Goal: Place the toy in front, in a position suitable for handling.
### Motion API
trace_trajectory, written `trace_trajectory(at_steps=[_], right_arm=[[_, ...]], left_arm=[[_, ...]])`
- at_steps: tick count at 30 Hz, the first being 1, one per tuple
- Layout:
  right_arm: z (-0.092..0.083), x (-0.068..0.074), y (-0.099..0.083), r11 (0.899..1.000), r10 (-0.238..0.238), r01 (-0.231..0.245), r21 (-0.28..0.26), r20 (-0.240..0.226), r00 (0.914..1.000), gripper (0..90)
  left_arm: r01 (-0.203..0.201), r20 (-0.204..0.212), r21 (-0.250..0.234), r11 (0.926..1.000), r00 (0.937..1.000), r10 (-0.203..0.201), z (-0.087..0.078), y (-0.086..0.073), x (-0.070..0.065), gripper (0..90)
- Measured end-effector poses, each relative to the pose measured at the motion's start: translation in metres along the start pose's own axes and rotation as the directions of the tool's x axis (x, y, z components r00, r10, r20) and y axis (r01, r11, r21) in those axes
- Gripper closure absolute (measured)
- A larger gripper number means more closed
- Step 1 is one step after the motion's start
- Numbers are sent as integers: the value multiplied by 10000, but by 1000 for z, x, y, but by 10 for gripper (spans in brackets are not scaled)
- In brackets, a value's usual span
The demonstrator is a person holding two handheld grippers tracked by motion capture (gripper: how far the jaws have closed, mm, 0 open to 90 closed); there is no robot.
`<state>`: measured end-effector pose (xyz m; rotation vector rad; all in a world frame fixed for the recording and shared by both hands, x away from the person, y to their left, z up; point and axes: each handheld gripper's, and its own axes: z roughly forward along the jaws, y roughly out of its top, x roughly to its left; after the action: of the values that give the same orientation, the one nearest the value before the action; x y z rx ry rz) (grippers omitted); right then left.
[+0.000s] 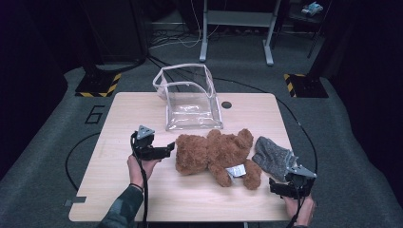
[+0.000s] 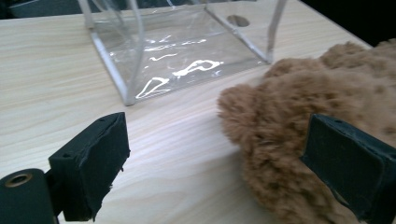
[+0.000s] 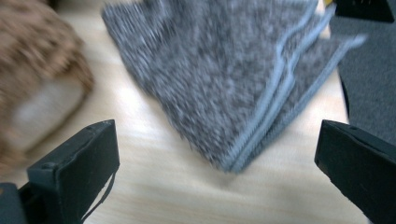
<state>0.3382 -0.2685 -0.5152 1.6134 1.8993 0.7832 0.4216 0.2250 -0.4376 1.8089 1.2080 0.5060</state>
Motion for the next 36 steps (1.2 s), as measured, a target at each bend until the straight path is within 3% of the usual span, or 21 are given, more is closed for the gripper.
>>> trace_trajectory(at_steps=[5,10,13,15,24,26,27,28,36], right_arm=[[8,-2,-6,9995,-56,52,324,121,9999,0],[11,-5,-8,9994,239,-235,241,-195,9995,0],[12,-5,-8,9998,176,-173,111,-237,9996,0],[12,-6,-10,10000,16,-16,-4,-357,9994,0],[13,-7,-9,10000,-75,77,31,-514,9986,0],[13,-7,-9,10000,-26,27,25,-506,9987,0],[13,-7,-9,10000,-26,27,25,-506,9987,0],[12,-7,-9,10000,-35,37,24,-517,9987,0],[13,-7,-9,10000,-78,79,7,-536,9985,0]], left_arm=[[-85,-208,155,9998,9997,88,9,2,10,77],[-198,-435,367,9991,9988,214,19,5,22,87],[-176,-524,475,9987,9984,201,26,8,29,87],[-405,-718,470,9981,9965,438,34,9,31,102],[-584,-540,832,9948,9965,630,59,6,39,137],[-211,-349,838,9963,9991,241,63,8,45,132],[-211,-349,838,9963,9991,241,63,8,45,129],[-245,-560,709,9972,9980,285,65,12,48,132],[-301,-612,674,9973,9975,343,75,30,56,154]])
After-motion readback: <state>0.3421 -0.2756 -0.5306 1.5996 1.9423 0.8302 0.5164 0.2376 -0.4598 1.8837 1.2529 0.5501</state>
